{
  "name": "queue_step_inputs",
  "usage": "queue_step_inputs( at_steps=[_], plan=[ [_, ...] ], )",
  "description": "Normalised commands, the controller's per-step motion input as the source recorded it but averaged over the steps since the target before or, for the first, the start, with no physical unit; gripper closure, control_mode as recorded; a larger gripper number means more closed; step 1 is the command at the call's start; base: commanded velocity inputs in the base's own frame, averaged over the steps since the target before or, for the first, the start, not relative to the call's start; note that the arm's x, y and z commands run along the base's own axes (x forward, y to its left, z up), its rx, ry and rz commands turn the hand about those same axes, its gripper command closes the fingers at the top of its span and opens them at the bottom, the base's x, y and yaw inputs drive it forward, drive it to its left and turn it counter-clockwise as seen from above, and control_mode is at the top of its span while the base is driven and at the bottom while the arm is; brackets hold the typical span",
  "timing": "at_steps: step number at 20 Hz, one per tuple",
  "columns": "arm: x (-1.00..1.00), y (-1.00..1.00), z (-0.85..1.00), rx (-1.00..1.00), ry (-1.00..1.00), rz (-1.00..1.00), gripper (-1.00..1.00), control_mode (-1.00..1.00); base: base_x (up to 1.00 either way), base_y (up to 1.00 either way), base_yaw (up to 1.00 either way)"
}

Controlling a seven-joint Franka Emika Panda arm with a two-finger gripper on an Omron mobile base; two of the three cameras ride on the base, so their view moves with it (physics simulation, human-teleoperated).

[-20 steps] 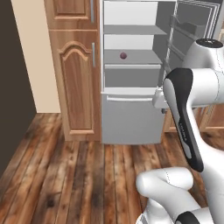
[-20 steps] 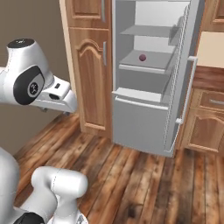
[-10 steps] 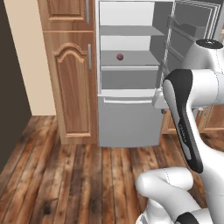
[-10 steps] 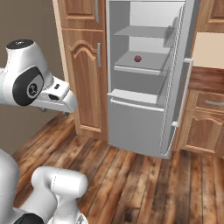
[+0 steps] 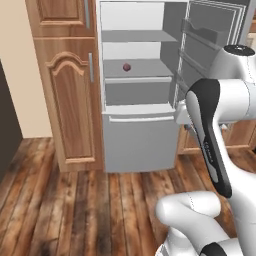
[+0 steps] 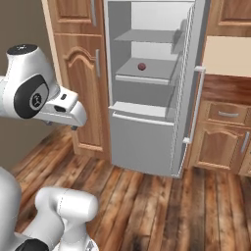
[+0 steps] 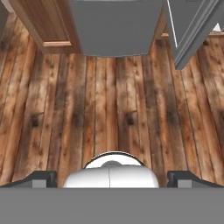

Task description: Open the fridge, remove the kiwi, onion, and shrimp, and place them on any counter.

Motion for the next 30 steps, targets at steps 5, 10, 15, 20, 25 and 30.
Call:
queue_step_inputs(
  at_steps=[5, 10, 15, 20, 25, 30],
  plan=[
    [0.00, 0.00, 0.00, 0.00, 0.00, 0.00, -1.00, 1.00, 0.46, 0.00, -0.14],
    [0.00, 0.00, 0.00, 0.00, 0.00, 0.00, -1.00, 1.00, 0.37, 0.00, -0.12],
    [0.00, 0.00, 0.00, 0.00, 0.00, 0.00, -1.00, 1.00, 0.37, 0.00, -0.10],
    [0.00, 0.00, 0.00, 0.00, 0.00, 0.00, -1.00, 1.00, 0.36, 0.00, -0.05],
    [0.00, 0.00, 0.00, 0.00, 0.00, 0.00, -1.00, 1.00, 0.46, 0.04, -0.02],
    [0.00, 0.00, 0.00, 0.00, 0.00, 0.00, -1.00, 1.00, 0.51, 0.05, 0.00]
  ],
)
